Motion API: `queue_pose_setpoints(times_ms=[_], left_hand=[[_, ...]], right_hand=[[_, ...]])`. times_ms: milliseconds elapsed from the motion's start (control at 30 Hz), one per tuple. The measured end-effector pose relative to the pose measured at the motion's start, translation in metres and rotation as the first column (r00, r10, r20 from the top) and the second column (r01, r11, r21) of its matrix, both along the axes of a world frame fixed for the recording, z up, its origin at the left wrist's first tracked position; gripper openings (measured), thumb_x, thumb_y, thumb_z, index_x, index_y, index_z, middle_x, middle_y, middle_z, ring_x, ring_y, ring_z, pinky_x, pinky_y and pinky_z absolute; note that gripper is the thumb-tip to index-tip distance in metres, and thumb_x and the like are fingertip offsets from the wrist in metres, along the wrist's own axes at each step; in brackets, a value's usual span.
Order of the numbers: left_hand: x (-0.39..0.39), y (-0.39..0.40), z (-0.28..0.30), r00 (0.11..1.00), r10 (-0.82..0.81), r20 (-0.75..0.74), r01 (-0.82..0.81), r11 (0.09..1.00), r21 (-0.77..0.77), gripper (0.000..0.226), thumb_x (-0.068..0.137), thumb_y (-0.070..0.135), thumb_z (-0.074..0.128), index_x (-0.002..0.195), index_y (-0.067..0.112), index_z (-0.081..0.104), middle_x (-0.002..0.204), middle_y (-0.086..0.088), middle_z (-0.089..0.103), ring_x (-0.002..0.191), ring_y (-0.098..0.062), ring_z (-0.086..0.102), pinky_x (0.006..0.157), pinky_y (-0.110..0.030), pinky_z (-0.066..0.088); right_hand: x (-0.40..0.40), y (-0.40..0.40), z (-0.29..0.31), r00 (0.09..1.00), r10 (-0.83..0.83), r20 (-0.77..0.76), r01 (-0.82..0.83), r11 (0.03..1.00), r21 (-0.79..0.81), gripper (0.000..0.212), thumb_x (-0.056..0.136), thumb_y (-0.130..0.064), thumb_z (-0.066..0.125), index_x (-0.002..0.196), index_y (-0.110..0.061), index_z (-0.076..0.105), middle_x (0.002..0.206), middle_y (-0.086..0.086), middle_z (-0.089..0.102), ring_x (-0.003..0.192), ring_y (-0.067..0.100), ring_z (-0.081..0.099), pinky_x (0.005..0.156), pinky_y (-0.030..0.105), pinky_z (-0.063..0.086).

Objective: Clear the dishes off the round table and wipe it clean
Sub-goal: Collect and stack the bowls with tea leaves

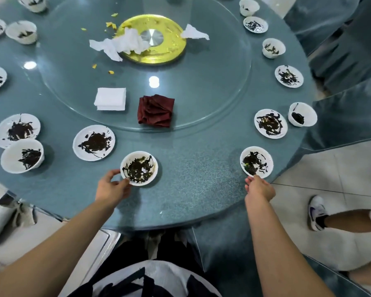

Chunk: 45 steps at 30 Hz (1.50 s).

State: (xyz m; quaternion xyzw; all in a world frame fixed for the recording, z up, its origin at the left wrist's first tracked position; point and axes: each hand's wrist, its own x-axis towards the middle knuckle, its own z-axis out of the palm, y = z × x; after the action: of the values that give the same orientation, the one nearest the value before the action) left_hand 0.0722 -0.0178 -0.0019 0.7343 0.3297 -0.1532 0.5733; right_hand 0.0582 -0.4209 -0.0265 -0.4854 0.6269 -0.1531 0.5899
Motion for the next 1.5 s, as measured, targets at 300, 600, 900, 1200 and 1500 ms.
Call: queue_pose_setpoints(times_ms=[300, 600, 900, 1200, 1500], left_hand=[[-0.022, 0.007, 0.001, 0.999, 0.0, 0.035, 0.0, 1.0, 0.003, 0.022, 0.098, 0.009, 0.064, 0.118, 0.019, 0.063, 0.075, -0.014, 0.064, 0.059, -0.023, 0.059, 0.063, -0.038, 0.061], [-0.033, 0.013, 0.008, 0.995, 0.094, -0.02, -0.096, 0.992, -0.083, 0.025, 0.104, 0.008, 0.05, 0.104, 0.028, 0.065, 0.073, -0.006, 0.068, 0.066, -0.024, 0.064, 0.071, -0.044, 0.06], [-0.041, 0.016, 0.018, 0.977, 0.184, -0.105, -0.206, 0.942, -0.265, 0.018, 0.106, 0.014, 0.049, 0.119, 0.01, 0.06, 0.078, -0.011, 0.068, 0.053, -0.016, 0.066, 0.056, -0.03, 0.057], [-0.05, 0.058, 0.025, 0.941, 0.339, -0.004, -0.328, 0.906, -0.266, 0.028, 0.099, 0.005, 0.061, 0.123, 0.02, 0.061, 0.075, -0.007, 0.065, 0.065, -0.02, 0.064, 0.064, -0.039, 0.062], [-0.078, 0.149, 0.055, 0.882, 0.467, 0.065, -0.416, 0.836, -0.357, 0.035, 0.098, 0.0, 0.058, 0.126, 0.022, 0.058, 0.077, -0.02, 0.067, 0.068, -0.024, 0.066, 0.067, -0.042, 0.063]], right_hand=[[0.025, 0.115, 0.04, 0.72, 0.663, 0.205, -0.65, 0.748, -0.135, 0.017, 0.092, 0.002, 0.065, 0.09, -0.015, 0.065, 0.07, 0.002, 0.067, 0.049, 0.002, 0.058, 0.051, 0.015, 0.046], [0.044, 0.207, 0.034, 0.159, 0.986, -0.057, -0.94, 0.134, -0.315, 0.009, 0.09, -0.014, 0.071, 0.092, -0.023, 0.073, 0.071, -0.013, 0.066, 0.059, -0.004, 0.058, 0.063, 0.013, 0.044], [0.047, 0.226, 0.003, 0.001, 0.966, -0.258, -0.975, -0.056, -0.214, 0.039, 0.081, -0.052, 0.051, 0.114, -0.037, 0.065, 0.1, -0.011, 0.075, 0.093, 0.019, 0.07, 0.088, 0.042, 0.056], [0.059, 0.288, 0.014, -0.108, 0.973, -0.202, -0.964, -0.152, -0.217, 0.011, 0.09, -0.028, 0.069, 0.09, -0.038, 0.067, 0.084, -0.013, 0.072, 0.083, 0.012, 0.069, 0.083, 0.035, 0.055], [0.077, 0.406, 0.037, -0.338, 0.932, -0.128, -0.901, -0.36, -0.242, 0.009, 0.091, -0.025, 0.068, 0.098, -0.028, 0.074, 0.074, -0.014, 0.068, 0.062, -0.007, 0.059, 0.065, 0.016, 0.045]])
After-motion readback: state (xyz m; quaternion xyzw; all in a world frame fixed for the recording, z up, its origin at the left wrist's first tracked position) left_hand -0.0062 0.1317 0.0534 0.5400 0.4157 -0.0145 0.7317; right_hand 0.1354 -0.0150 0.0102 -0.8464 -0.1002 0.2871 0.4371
